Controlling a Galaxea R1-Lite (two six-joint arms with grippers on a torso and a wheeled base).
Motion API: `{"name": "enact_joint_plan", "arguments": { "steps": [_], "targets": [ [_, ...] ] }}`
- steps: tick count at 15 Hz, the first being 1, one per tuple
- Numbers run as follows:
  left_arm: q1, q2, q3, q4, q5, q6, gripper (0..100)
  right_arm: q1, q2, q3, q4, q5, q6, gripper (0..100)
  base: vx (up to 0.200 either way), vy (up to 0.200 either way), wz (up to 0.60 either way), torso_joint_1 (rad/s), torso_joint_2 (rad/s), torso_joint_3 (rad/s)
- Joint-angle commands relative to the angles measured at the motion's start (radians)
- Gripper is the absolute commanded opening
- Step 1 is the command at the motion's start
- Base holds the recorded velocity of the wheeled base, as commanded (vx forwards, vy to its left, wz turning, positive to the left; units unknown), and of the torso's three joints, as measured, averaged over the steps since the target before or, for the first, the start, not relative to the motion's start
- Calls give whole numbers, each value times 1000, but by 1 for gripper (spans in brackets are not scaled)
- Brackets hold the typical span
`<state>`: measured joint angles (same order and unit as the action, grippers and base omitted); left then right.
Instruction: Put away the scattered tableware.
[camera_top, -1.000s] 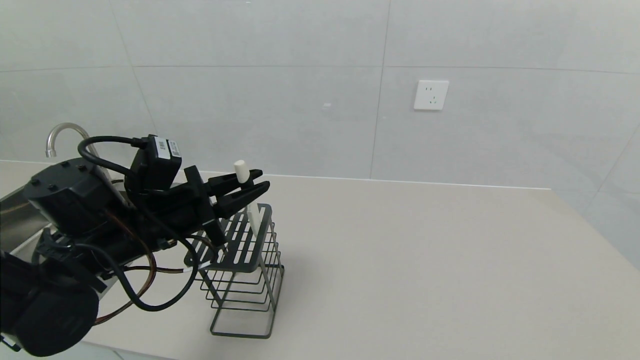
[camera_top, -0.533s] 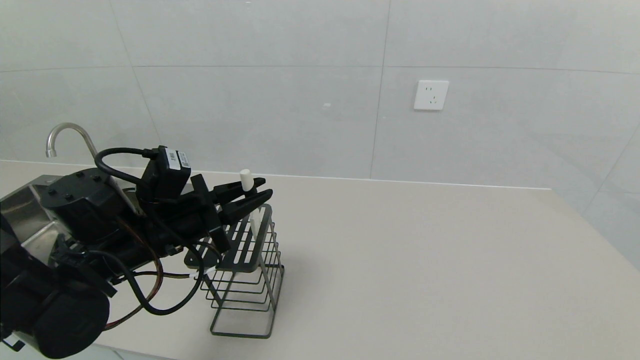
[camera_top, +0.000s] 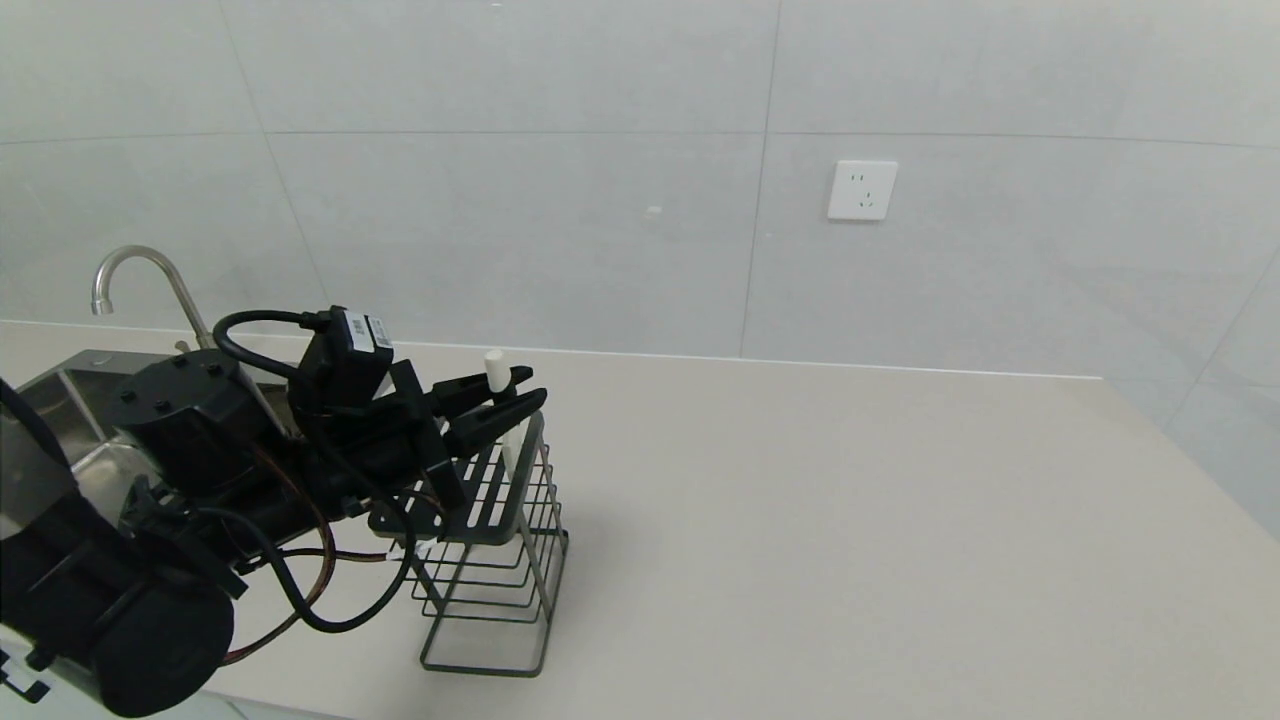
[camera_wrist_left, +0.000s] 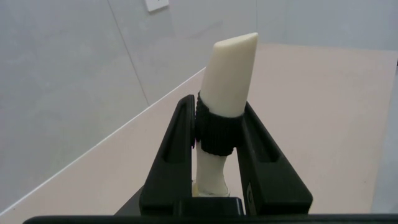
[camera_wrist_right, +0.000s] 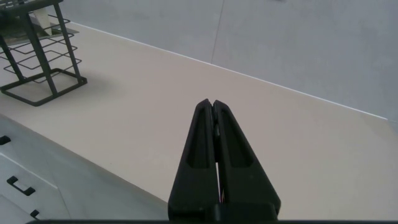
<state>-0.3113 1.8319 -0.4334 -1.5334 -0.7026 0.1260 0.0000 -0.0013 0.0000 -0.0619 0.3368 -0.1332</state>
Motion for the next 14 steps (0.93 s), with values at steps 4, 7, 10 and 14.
{"name": "enact_joint_plan", "arguments": {
  "steps": [4,7,10,14],
  "targets": [
    [12,-3,16,-2,0,0,0,0,1,0,1,1,0,0,0,0,0,0,0,0],
    [26,-2,33,-1,-3,3,0,0,1,0,1,1,0,0,0,0,0,0,0,0],
    [27,6,35,1,-3,3,0,0,1,0,1,1,1,0,0,0,0,0,0,0],
    [27,20,33,1,-3,4,0,0,1,0,1,1,0,0,0,0,0,0,0,0]
  ]
}}
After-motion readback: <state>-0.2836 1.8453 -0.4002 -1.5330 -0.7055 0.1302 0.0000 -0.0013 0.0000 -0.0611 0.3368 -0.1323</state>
